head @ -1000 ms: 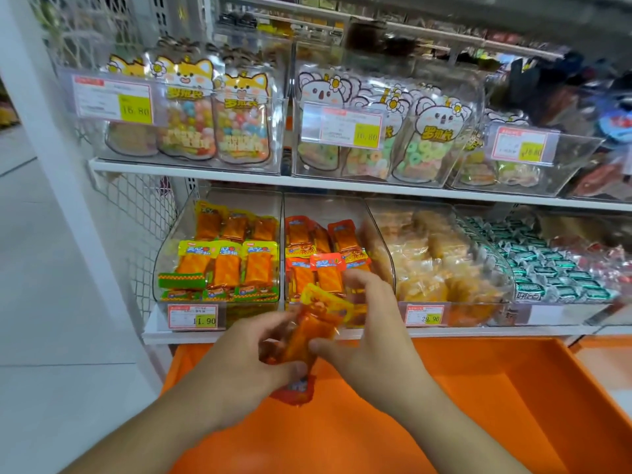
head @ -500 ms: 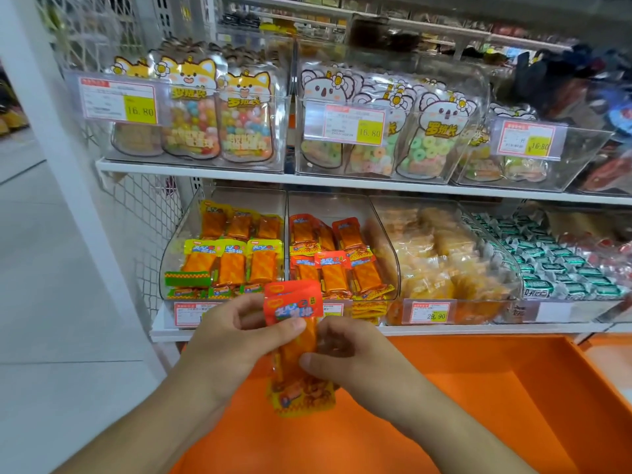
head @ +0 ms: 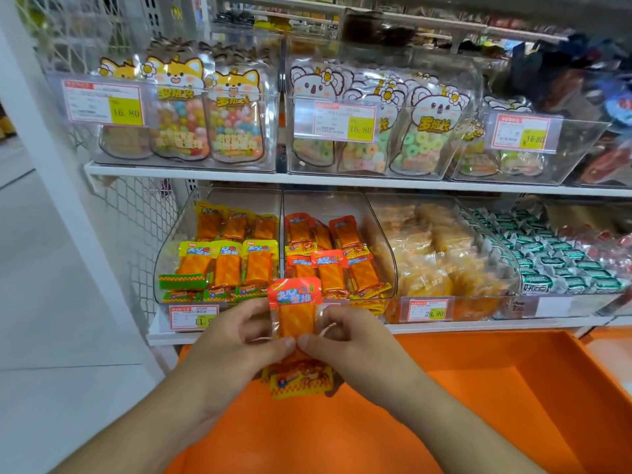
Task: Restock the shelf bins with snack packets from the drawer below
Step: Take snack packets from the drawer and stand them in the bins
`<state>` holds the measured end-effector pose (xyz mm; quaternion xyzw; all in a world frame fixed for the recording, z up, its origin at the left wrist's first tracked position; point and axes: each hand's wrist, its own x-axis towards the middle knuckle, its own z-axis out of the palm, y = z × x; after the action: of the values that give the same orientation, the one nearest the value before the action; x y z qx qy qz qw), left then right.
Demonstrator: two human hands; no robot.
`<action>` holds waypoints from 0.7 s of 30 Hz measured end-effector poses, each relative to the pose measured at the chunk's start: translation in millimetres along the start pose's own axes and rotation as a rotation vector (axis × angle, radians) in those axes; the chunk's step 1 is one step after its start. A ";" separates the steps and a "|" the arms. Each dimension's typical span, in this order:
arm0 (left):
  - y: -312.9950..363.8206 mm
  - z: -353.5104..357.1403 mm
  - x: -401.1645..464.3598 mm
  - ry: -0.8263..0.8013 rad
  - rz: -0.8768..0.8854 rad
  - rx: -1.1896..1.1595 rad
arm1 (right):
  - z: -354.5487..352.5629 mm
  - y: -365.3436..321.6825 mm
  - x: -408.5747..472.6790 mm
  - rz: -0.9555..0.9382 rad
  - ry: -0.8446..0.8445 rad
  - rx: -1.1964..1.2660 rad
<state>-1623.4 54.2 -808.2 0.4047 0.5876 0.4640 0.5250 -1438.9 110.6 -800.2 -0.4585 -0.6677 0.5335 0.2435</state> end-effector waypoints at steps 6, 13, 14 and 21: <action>21.1 14.2 26.1 0.203 0.064 0.068 | -71.5 6.5 29.8 -0.253 0.354 -0.765; 57.8 68.5 123.5 0.313 0.199 0.369 | -109.0 39.0 52.4 -0.157 0.362 -0.893; 58.6 72.3 143.0 0.348 0.204 0.424 | -109.7 40.4 53.1 -0.172 0.374 -0.883; 54.5 81.6 254.2 0.475 0.188 0.819 | -116.3 38.1 53.9 -0.197 0.360 -0.835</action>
<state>-1573.8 321.9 -818.1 0.5124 0.7865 0.3196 0.1292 -1355.5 214.9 -808.4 -0.5370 -0.8128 0.1055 0.1995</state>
